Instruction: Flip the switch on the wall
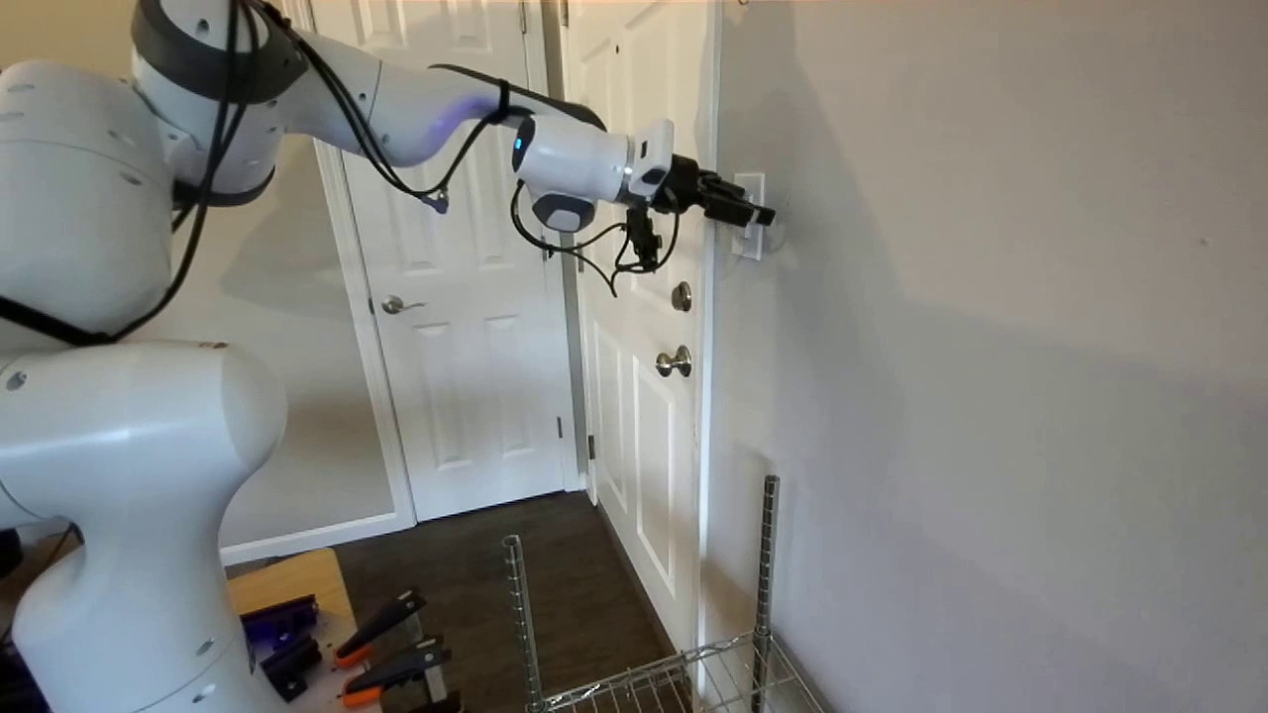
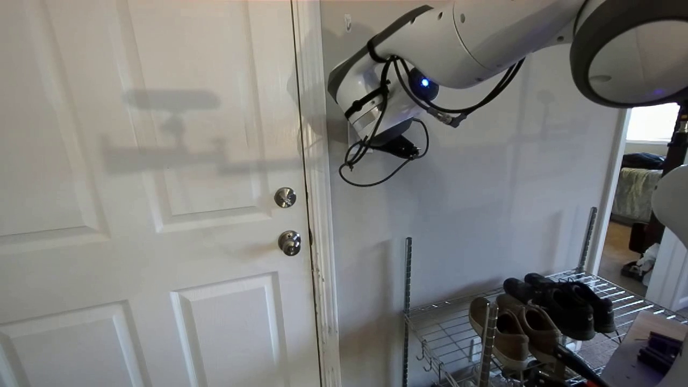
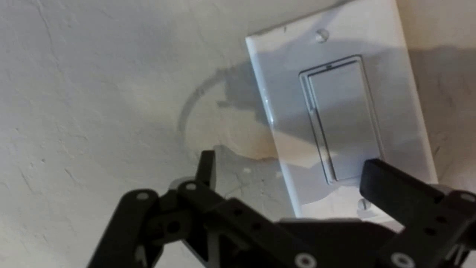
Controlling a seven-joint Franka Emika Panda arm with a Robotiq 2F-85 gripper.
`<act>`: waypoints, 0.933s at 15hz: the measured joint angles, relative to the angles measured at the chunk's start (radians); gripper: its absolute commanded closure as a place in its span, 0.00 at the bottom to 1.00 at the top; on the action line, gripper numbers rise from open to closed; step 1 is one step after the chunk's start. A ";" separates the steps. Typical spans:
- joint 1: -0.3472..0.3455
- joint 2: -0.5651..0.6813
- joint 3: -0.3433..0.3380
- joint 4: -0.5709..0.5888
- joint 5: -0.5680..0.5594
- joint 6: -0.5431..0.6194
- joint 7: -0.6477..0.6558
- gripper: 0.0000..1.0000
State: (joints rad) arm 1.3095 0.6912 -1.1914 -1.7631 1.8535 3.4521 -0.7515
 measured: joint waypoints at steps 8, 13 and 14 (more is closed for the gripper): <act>0.095 -0.011 -0.088 -0.054 0.107 0.000 -0.022 0.00; 0.284 -0.015 -0.225 -0.150 0.221 0.000 -0.036 0.00; 0.309 -0.015 -0.241 -0.162 0.236 0.000 -0.036 0.00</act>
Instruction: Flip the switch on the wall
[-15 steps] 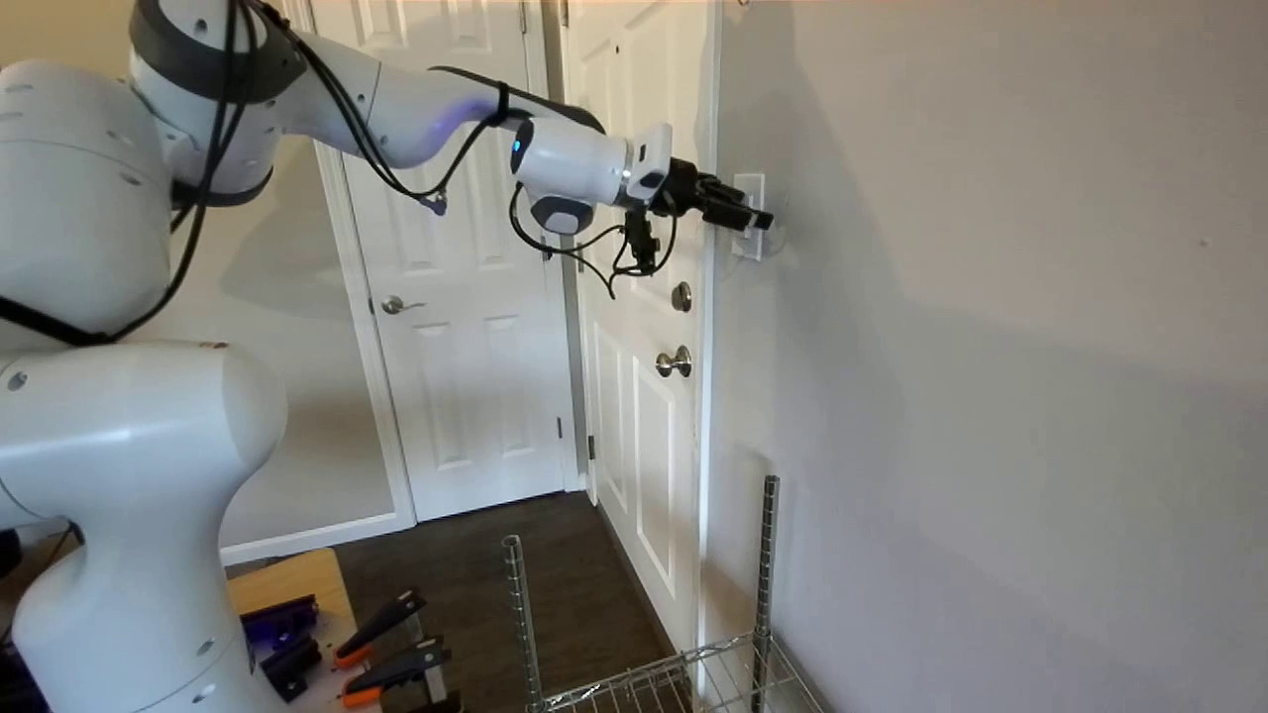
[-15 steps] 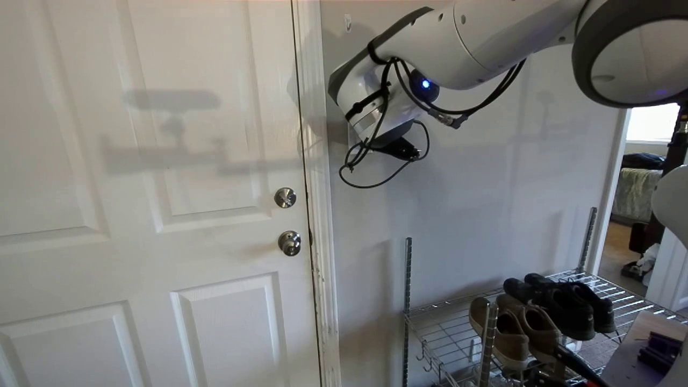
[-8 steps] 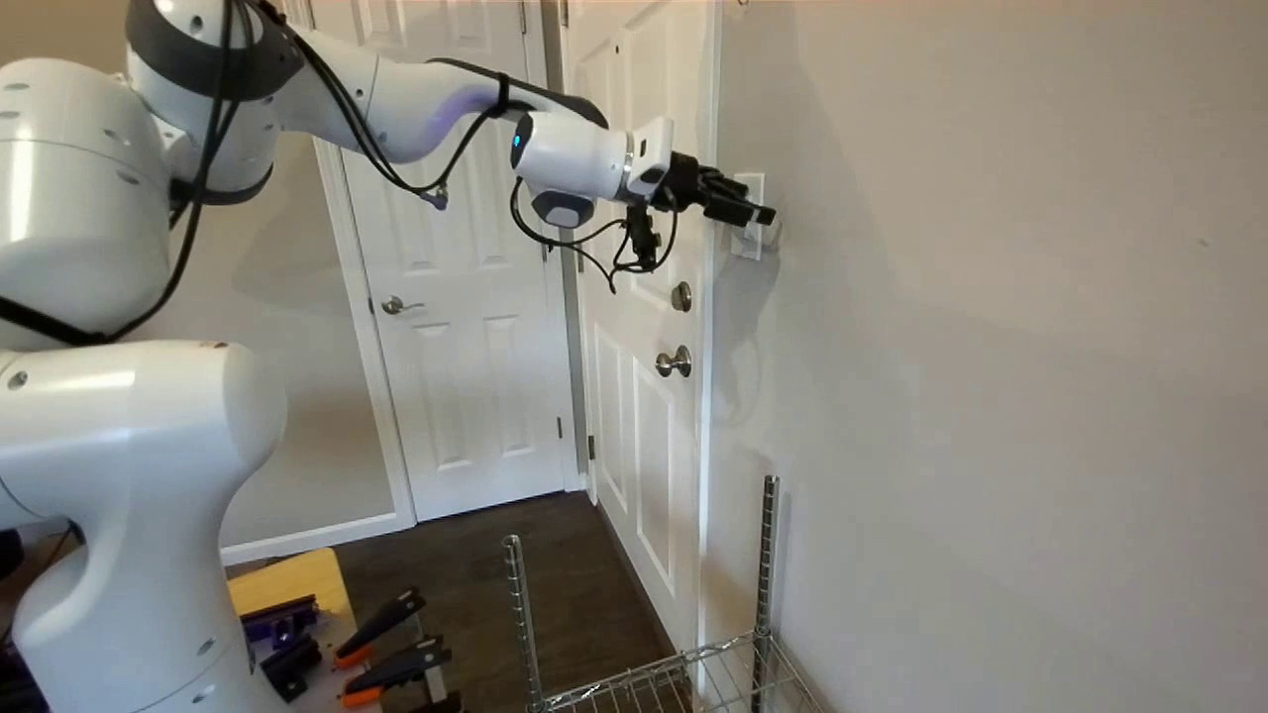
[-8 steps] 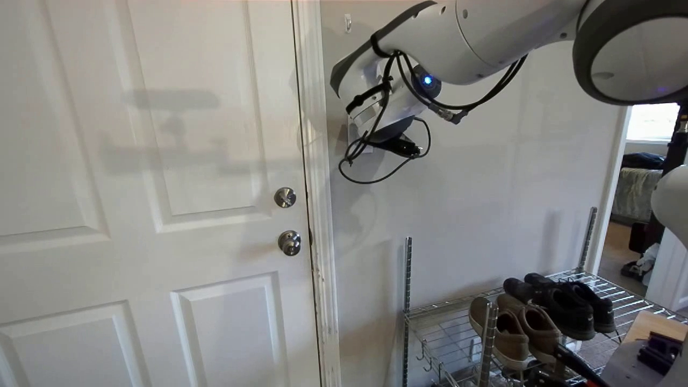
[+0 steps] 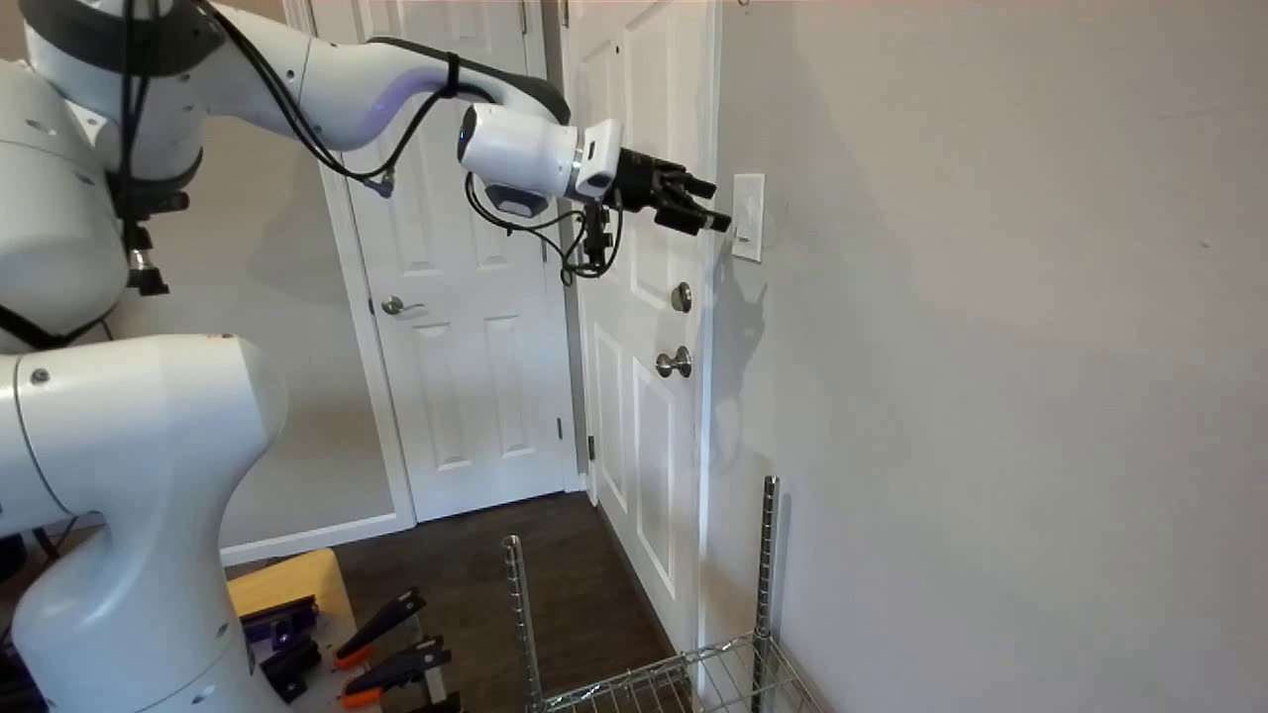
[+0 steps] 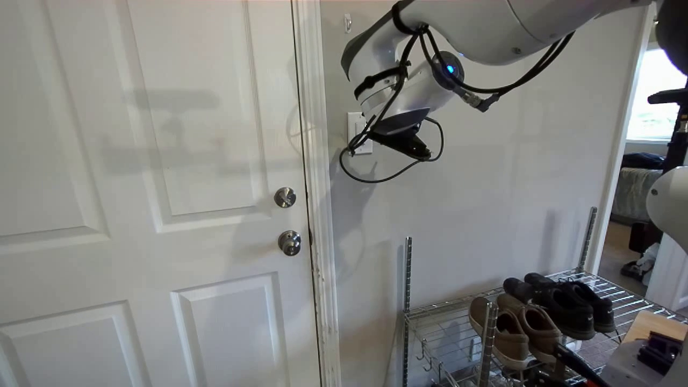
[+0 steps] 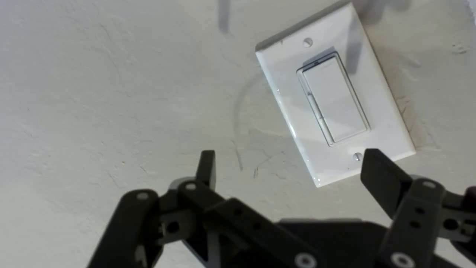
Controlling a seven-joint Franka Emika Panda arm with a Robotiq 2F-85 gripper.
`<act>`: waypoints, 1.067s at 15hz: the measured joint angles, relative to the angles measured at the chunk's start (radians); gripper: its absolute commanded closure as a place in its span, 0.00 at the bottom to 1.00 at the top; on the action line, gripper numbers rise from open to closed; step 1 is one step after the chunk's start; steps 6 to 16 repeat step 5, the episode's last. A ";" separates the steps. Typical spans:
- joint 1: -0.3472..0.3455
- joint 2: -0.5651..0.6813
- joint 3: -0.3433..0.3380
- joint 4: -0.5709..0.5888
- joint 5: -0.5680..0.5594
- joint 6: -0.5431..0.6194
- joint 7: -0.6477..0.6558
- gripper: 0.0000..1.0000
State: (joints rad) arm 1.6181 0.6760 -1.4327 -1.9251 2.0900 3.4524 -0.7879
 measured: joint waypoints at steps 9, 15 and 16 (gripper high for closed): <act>0.082 -0.002 -0.070 -0.038 0.063 0.000 0.000 0.00; 0.082 -0.002 -0.070 -0.038 0.063 0.000 0.000 0.00; 0.082 -0.002 -0.070 -0.038 0.063 0.000 0.000 0.00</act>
